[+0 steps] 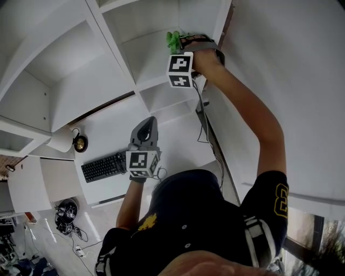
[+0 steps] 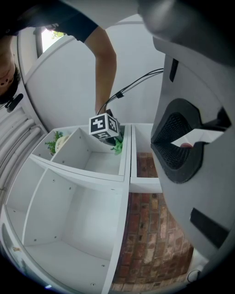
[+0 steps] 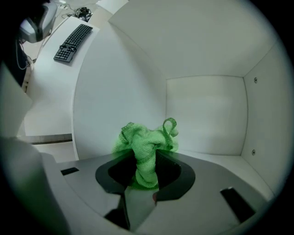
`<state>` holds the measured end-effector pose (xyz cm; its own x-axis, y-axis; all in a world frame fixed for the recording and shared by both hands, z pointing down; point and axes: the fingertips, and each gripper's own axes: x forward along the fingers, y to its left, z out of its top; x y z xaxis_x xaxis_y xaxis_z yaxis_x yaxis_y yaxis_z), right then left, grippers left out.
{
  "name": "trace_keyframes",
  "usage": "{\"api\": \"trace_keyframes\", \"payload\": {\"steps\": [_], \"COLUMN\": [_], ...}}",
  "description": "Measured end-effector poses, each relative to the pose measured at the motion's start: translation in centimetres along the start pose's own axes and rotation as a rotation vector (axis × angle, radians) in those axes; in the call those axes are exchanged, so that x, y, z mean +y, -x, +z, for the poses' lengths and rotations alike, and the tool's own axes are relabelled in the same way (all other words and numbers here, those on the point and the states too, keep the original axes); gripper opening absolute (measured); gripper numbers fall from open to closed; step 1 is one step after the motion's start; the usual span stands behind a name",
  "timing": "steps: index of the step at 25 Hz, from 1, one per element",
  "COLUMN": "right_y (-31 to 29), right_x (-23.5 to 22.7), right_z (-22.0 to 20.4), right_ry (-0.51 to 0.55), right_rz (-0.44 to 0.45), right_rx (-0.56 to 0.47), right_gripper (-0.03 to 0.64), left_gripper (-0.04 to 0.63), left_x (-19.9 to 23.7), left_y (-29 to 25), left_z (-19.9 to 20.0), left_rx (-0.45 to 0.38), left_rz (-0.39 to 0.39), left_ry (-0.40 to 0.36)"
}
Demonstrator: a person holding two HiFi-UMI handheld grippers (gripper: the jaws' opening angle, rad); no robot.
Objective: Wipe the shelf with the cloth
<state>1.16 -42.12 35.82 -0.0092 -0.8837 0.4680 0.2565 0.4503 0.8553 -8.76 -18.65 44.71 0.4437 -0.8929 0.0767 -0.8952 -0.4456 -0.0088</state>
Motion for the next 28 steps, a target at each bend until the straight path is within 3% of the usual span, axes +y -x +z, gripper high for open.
{"api": "trace_keyframes", "payload": {"steps": [5,8,11,14,21,28], "right_y": [0.5,3.4,6.9,8.8,11.0,10.9], "right_x": [-1.1,-2.8,-2.9,-1.4,-0.4,0.3], "right_z": [-0.3,1.9,5.8,9.4,14.7,15.2], "right_ry": [-0.002,-0.091,-0.193,-0.249,-0.354,-0.366], "right_rz": [-0.095,-0.158,-0.134,-0.074,-0.019,-0.051], "right_rx": [0.052,-0.084,-0.289,-0.403,-0.564,-0.589], "right_gripper": [0.114,0.114,0.114,0.114,0.114,0.112], "left_gripper": [0.017,0.017,0.017,0.017,0.017,0.017], "left_x": [0.2,0.6,0.7,0.9,1.6,0.7], "left_y": [0.2,0.6,1.1,1.7,2.8,2.7], "left_z": [0.5,0.3,0.0,-0.3,-0.7,-1.4], "left_rx": [-0.02,-0.01,0.001,0.007,0.015,0.028], "left_rz": [0.017,0.028,0.039,0.055,0.09,0.085], "left_ry": [0.006,0.006,0.006,0.01,0.024,0.036]}}
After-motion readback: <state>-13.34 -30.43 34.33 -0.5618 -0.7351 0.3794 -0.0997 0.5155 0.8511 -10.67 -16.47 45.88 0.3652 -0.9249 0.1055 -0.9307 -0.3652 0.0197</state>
